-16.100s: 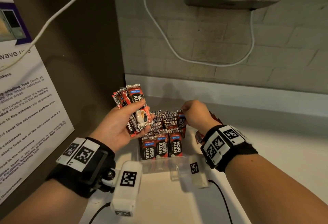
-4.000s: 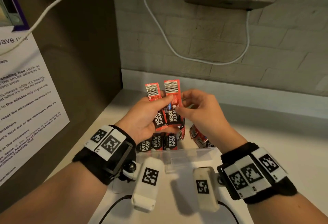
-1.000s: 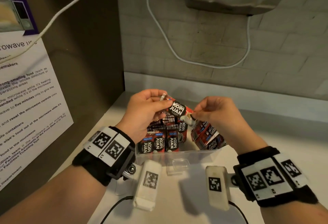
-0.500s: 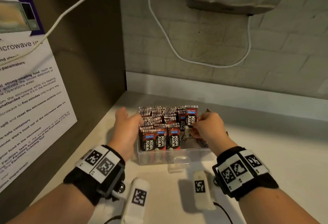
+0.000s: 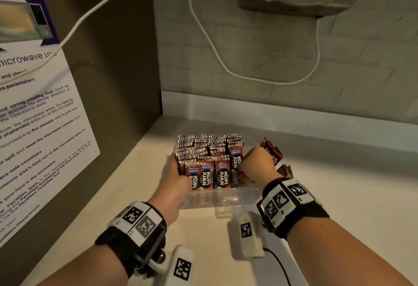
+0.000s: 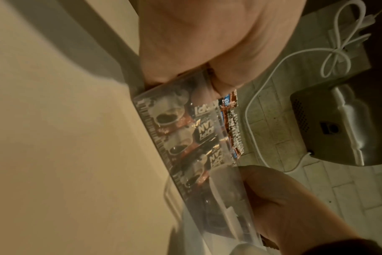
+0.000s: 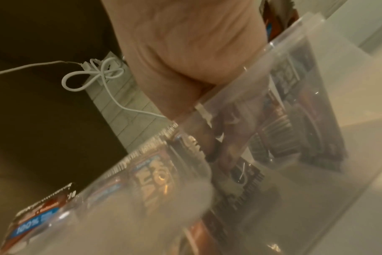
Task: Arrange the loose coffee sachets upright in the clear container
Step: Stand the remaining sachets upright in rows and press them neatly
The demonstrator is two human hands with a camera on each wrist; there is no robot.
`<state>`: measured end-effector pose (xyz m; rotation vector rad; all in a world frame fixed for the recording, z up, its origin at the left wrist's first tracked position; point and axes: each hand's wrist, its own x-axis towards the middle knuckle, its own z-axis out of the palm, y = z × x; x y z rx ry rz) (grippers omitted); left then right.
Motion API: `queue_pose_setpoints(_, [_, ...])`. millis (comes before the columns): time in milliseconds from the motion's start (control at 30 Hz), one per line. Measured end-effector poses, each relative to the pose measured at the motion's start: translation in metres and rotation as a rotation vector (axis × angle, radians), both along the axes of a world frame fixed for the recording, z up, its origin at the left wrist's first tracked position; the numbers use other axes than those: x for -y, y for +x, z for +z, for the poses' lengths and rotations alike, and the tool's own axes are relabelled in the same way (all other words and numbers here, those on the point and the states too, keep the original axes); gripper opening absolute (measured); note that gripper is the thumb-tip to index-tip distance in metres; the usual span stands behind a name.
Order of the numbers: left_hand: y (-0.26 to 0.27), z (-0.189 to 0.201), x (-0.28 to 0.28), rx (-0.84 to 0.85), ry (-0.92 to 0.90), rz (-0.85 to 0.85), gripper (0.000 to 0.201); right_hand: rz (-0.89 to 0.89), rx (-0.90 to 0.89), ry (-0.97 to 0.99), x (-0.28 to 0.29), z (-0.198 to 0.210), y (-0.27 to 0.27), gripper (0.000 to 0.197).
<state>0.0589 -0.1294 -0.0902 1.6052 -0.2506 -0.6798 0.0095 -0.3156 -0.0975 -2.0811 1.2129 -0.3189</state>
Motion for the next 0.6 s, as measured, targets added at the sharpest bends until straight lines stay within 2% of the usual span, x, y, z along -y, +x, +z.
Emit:
queue_pose_setpoints(100, [0.0006,-0.0016,0.0005,-0.003,-0.007,-0.016,0.082,0.003,-0.036,-0.006,-0.0007,0.0004,0.0014,0.012])
queue_pose_setpoints(400, [0.0002,-0.0024,0.0015,-0.008,0.020,-0.021,0.071,0.009,-0.007,-0.028,-0.0009,-0.0023,0.0061,0.014])
queue_pose_setpoints(600, [-0.0001,-0.0020,0.0000,-0.017,0.012,-0.027,0.074,0.092,-0.090,-0.089,-0.0046,-0.0046,0.0051,0.028])
